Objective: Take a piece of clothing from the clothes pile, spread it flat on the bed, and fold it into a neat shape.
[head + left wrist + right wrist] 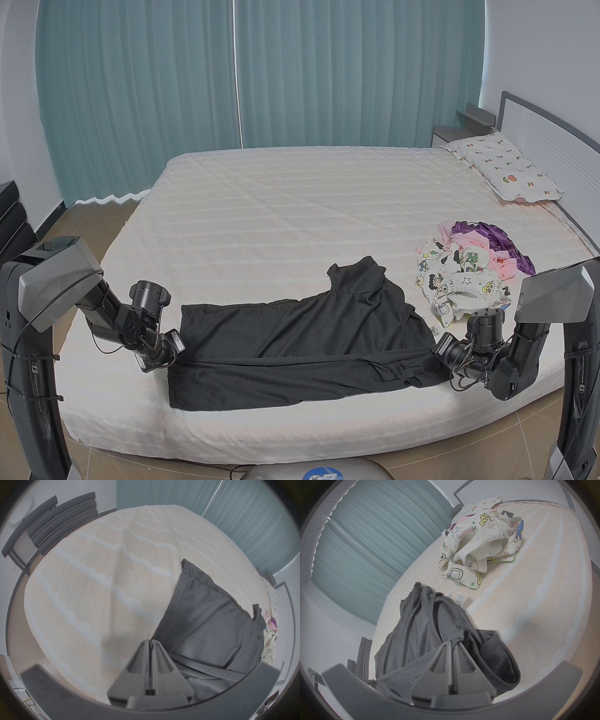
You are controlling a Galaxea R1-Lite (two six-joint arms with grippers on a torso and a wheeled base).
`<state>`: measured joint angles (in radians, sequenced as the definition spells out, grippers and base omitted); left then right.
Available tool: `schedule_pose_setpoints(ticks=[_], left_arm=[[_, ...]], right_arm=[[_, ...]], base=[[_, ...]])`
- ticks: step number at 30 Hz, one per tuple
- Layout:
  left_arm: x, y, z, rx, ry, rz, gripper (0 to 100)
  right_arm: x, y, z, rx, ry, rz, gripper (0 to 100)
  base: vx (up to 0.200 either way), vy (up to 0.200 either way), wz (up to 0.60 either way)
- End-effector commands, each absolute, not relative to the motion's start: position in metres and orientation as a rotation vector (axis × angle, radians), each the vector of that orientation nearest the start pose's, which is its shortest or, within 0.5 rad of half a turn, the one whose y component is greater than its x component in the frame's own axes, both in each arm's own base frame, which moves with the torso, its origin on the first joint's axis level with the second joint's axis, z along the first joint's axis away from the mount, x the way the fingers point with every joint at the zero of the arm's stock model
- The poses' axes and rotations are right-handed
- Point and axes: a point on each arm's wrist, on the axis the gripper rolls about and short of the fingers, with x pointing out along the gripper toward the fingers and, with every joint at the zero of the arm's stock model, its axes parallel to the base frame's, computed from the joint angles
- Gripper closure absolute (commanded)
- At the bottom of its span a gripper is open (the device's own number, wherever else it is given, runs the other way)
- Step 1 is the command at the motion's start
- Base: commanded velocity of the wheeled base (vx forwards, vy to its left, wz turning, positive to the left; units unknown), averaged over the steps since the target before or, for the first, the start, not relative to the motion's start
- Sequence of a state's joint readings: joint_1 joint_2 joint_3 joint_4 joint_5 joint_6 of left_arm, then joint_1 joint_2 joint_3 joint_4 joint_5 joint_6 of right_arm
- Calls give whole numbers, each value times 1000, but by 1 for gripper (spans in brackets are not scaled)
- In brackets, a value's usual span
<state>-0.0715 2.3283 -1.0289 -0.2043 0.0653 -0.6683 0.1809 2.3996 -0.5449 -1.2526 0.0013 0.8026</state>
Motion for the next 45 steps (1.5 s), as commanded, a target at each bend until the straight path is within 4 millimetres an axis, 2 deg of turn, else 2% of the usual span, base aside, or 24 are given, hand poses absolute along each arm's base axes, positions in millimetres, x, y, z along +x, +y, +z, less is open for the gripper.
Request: schedule_pose_setpoints(ticks=[1,7,10,12,13,17,18,22,29,35,42,45], left_arm=[[372,-26,-23,-526,1051,357,0],[371,-26,-22,-537,1052,356,0],[367,-22,-22,-550,1067,353,0],[362,-17,-13,-576,1066,332,0],[357,-10,-3,-615,1059,303,0],[342,3,15,-663,1083,156,0],[332,9,17,-651,1099,94,0],[319,15,16,-614,1131,-28,0],[308,13,10,-589,1171,-53,0],[298,11,3,-487,1204,-111,0],[304,0,1,-499,1149,-114,0],[311,-16,0,-534,1102,-82,0]], right_arm=[[326,60,-49,722,642,-75,0],[325,58,-43,740,623,-75,0],[320,51,-29,776,561,-70,0],[314,46,-23,783,545,-67,0],[311,45,-21,786,545,-67,0],[309,41,-19,791,544,-72,0],[308,39,-19,789,545,-77,0],[302,39,-21,788,561,-83,0],[298,39,-21,788,560,-77,0],[298,39,-21,789,562,-74,0],[297,41,-22,786,569,-69,0],[298,42,-23,786,571,-69,0]], base=[[0,0,0],[0,0,0],[0,0,0],[0,0,0],[0,0,0],[0,0,0],[0,0,0],[0,0,0],[-171,0,0],[-100,0,0],[0,0,0],[0,0,0]])
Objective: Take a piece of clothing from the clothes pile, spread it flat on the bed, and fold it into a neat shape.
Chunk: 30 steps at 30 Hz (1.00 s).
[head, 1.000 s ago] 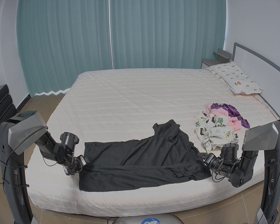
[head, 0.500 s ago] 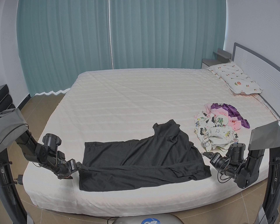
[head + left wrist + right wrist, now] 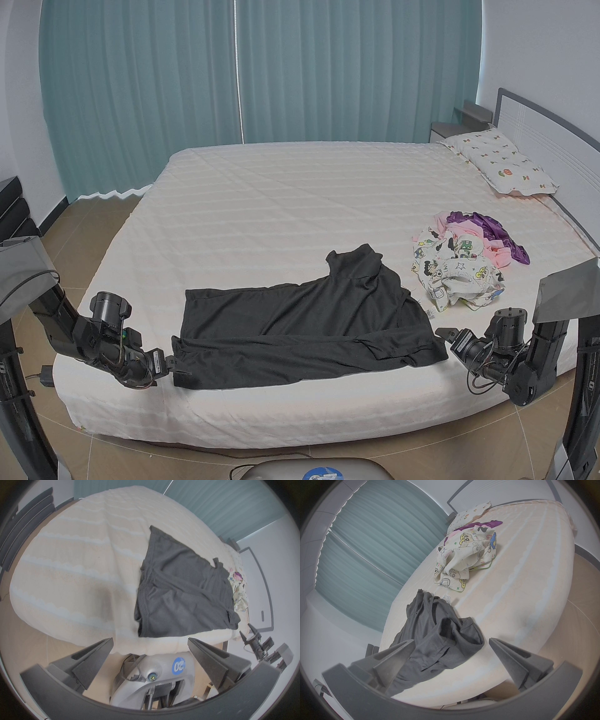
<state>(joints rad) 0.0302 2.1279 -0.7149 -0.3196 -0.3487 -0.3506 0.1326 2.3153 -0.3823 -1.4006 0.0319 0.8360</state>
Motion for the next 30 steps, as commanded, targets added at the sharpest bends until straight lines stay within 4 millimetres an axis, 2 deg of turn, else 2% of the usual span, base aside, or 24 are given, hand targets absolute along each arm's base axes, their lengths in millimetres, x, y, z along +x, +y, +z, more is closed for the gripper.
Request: schedule_pose_setpoints(ticks=[1,6,15,16,23,30], left_arm=[[313,-23,-4,-512,1091,-56,0],[311,-36,-19,-447,1082,-8,0],[308,-44,-27,-396,1095,27,0],[309,-45,-28,-390,1094,33,100],[308,-47,-31,-365,1089,62,100],[307,-38,-24,-395,1065,143,100]], right_arm=[[297,42,-23,786,571,-69,0],[297,42,-22,787,570,-68,0],[297,41,-22,788,569,-70,0],[297,41,-22,788,570,-70,0],[291,41,-24,782,594,-74,0],[278,40,-23,759,649,-31,0]], base=[[0,0,0],[0,0,0],[0,0,0],[0,0,0],[0,0,0],[0,0,0]])
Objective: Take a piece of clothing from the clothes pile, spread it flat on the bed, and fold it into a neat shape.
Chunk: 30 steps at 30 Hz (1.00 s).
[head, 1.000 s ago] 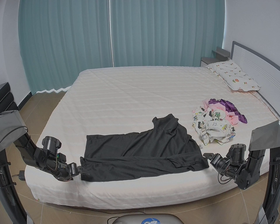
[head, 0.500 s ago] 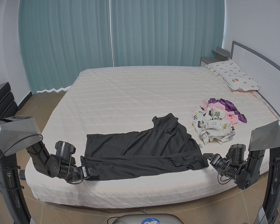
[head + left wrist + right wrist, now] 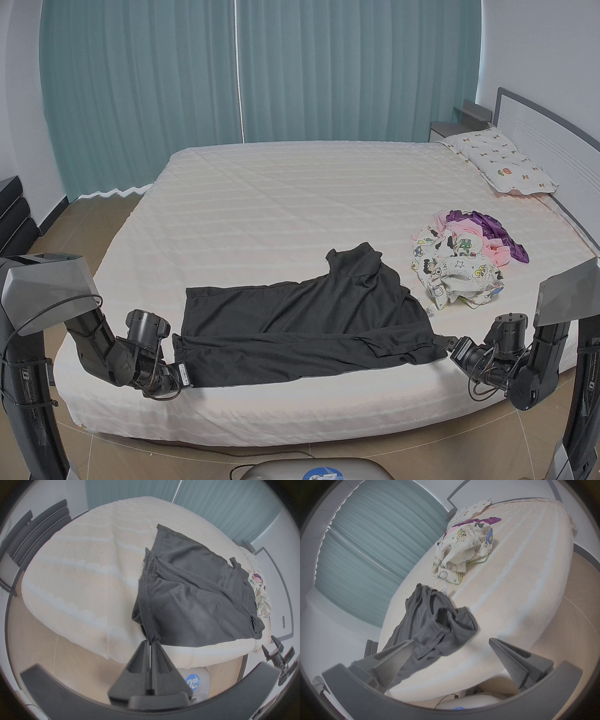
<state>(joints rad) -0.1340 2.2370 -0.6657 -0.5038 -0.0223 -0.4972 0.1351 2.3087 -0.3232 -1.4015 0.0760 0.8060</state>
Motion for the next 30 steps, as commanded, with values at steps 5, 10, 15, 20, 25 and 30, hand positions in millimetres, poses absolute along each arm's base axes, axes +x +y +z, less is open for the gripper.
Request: schedule_pose_setpoints(ticks=[5,10,15,20,25,30], left_arm=[[304,-37,-15,-386,1087,148,100],[305,-38,-15,-401,1088,136,100],[304,-38,-15,-446,1108,76,0],[308,-52,-14,-518,1091,67,0],[313,-54,-12,-550,1044,68,0],[314,-56,-17,-541,1040,73,0]], right_arm=[[277,40,-24,754,654,-30,0],[276,40,-25,751,662,-31,0],[276,40,-26,751,665,-31,0],[278,40,-25,759,656,-23,0],[277,41,-27,759,663,-23,0],[277,41,-26,759,661,-23,0]], base=[[0,0,0],[0,0,0],[0,0,0],[0,0,0],[0,0,0],[0,0,0]])
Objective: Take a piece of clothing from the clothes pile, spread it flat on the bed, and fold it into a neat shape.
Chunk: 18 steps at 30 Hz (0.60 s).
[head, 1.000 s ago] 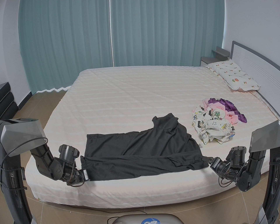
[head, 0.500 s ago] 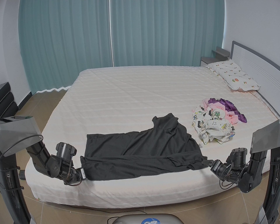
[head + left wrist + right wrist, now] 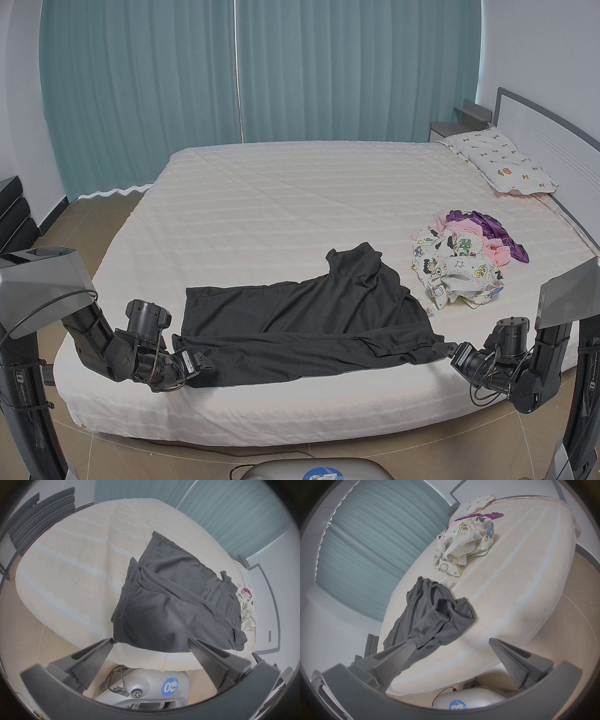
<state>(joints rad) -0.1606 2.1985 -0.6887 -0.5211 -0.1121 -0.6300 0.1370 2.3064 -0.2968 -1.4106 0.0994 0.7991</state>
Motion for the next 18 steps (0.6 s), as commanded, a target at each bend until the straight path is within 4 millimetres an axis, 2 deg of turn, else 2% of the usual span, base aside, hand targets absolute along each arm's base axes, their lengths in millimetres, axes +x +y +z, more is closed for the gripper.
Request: schedule_pose_setpoints(ticks=[1,3,4,15,18], left_arm=[[314,-57,-20,-531,1044,79,0],[314,-61,-26,-499,1047,107,0],[313,-61,-27,-490,1047,117,100],[313,-53,-25,-460,1020,200,100],[314,-51,-25,-461,1019,205,100]], right_arm=[[277,41,-26,759,661,-23,0],[276,41,-25,757,660,-20,0],[276,41,-25,756,660,-20,0],[274,52,-30,715,726,7,0],[279,53,-32,713,739,1,0]], base=[[0,0,0],[0,0,0],[0,0,0],[0,0,0],[0,0,0]])
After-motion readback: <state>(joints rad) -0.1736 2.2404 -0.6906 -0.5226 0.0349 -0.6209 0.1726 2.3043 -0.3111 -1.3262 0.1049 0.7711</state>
